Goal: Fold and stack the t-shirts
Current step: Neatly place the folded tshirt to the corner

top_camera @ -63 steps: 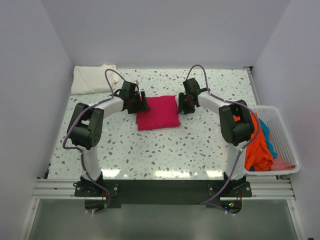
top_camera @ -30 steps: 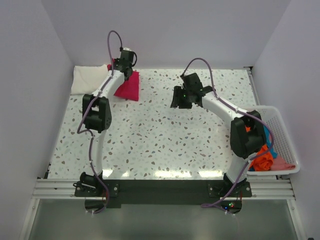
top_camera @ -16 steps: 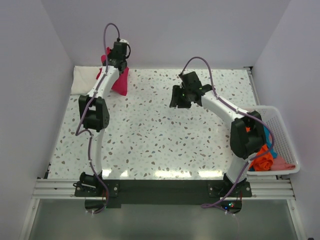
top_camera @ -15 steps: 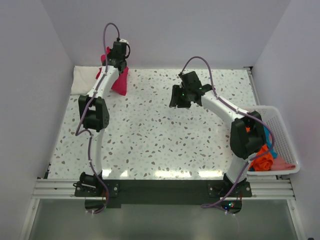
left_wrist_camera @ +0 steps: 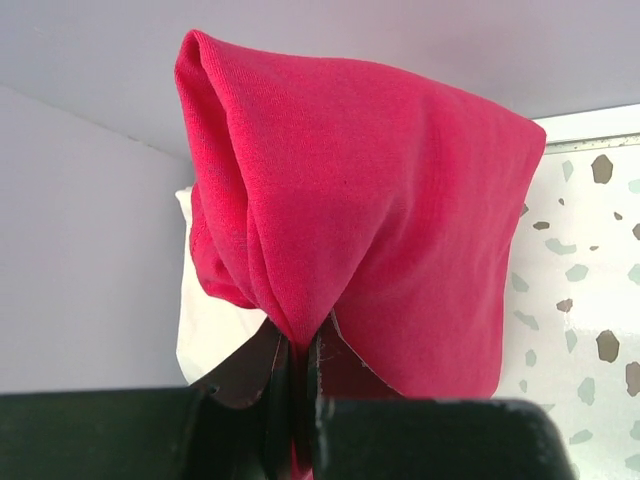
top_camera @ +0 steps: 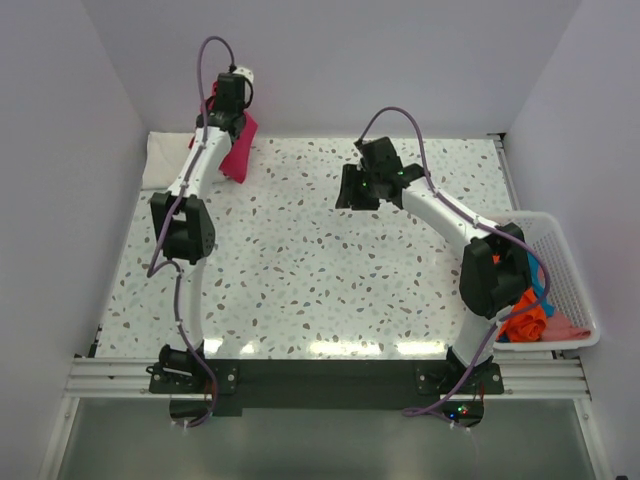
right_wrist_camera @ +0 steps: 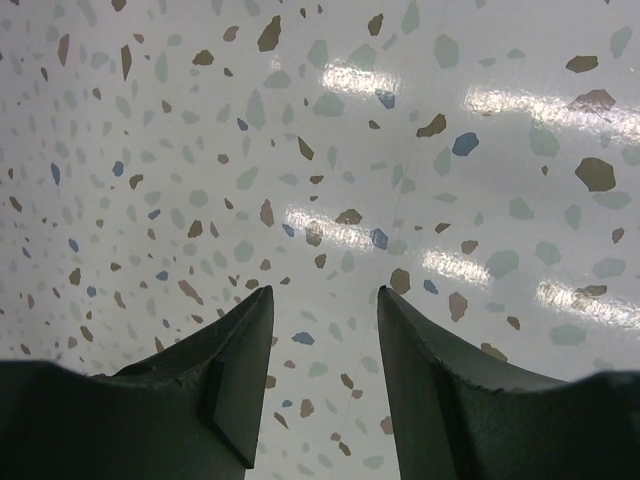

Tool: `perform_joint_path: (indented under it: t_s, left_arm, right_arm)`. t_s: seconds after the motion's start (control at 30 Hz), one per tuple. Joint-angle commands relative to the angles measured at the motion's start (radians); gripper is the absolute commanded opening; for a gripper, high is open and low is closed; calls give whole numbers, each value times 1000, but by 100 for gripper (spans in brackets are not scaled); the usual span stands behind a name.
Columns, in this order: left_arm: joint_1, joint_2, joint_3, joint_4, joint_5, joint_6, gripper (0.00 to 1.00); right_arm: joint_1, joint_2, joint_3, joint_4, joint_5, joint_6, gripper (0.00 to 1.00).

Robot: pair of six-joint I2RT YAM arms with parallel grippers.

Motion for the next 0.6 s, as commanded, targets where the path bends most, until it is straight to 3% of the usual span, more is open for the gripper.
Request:
perform_joint_path:
  t_s: [0.0, 0.4, 0.57]
  left_arm:
    - [34, -120, 57, 54, 34, 12, 0]
    - [133, -167, 10, 57, 183, -54, 0]
    - [225, -118, -39, 89, 278, -114, 0]
  right_arm:
    - [4, -38, 54, -14, 9, -2, 49]
    - [7, -33, 89, -31, 12, -4, 49]
    - [12, -7, 111, -42, 9, -5, 49]
